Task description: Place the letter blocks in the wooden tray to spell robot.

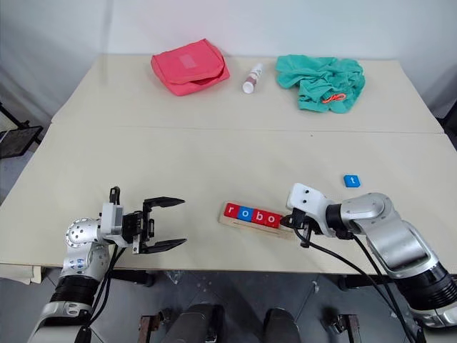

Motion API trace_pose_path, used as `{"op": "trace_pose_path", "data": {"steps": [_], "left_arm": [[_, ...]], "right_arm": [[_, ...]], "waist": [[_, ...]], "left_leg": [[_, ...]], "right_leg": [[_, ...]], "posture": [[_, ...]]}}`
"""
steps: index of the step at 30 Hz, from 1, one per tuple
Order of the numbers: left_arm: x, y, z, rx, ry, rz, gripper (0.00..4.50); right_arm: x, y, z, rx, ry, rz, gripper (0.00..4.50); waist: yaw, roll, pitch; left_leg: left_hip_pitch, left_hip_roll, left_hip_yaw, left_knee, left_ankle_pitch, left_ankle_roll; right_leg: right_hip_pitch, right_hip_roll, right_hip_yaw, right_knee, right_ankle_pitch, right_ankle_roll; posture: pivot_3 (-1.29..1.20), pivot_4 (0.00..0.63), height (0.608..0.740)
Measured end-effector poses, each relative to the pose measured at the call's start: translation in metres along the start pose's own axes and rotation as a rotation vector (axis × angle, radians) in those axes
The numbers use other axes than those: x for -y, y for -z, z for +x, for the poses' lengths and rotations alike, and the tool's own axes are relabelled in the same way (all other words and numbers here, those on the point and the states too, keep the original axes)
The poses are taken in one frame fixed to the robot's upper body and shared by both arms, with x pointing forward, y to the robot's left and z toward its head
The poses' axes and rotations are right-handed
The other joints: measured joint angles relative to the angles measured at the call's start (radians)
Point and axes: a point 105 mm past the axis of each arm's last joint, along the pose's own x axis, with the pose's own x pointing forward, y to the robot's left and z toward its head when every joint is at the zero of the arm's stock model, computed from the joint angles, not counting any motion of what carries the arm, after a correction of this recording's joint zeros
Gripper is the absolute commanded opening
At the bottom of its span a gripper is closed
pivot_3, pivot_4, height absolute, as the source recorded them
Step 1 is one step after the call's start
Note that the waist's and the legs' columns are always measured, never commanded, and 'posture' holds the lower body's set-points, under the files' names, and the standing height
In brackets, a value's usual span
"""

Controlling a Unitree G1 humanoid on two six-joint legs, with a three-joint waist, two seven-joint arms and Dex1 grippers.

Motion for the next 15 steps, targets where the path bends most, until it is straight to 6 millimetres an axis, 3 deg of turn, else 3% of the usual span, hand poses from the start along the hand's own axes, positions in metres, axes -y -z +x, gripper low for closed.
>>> {"op": "trace_pose_path", "data": {"steps": [7,12,15], "left_arm": [[-0.002,-0.001,0.001,0.000,0.001,0.007,4.50],[-0.006,0.002,0.002,0.003,0.007,-0.004,4.50],[-0.011,0.001,0.004,0.010,0.013,0.001,4.50]], "right_arm": [[0.004,0.004,-0.005,-0.014,0.035,0.010,0.02],[0.015,0.007,-0.029,0.001,0.148,0.042,0.02],[0.029,0.007,-0.049,0.078,0.284,0.117,0.53]], "waist": [[0.001,0.000,0.000],[0.001,0.000,0.000],[0.002,0.000,0.000]], "left_leg": [[0.000,0.000,0.000,0.000,0.000,0.000],[0.000,0.000,0.000,0.000,0.000,0.000],[0.000,0.000,0.000,0.000,0.000,0.000]], "right_leg": [[0.000,0.000,0.000,0.000,0.000,0.000],[0.000,0.000,0.000,0.000,0.000,0.000],[0.000,0.000,-0.001,0.000,0.000,0.000]], "posture": [[0.00,0.150,0.740],[0.00,0.150,0.740],[0.00,0.150,0.740]]}}
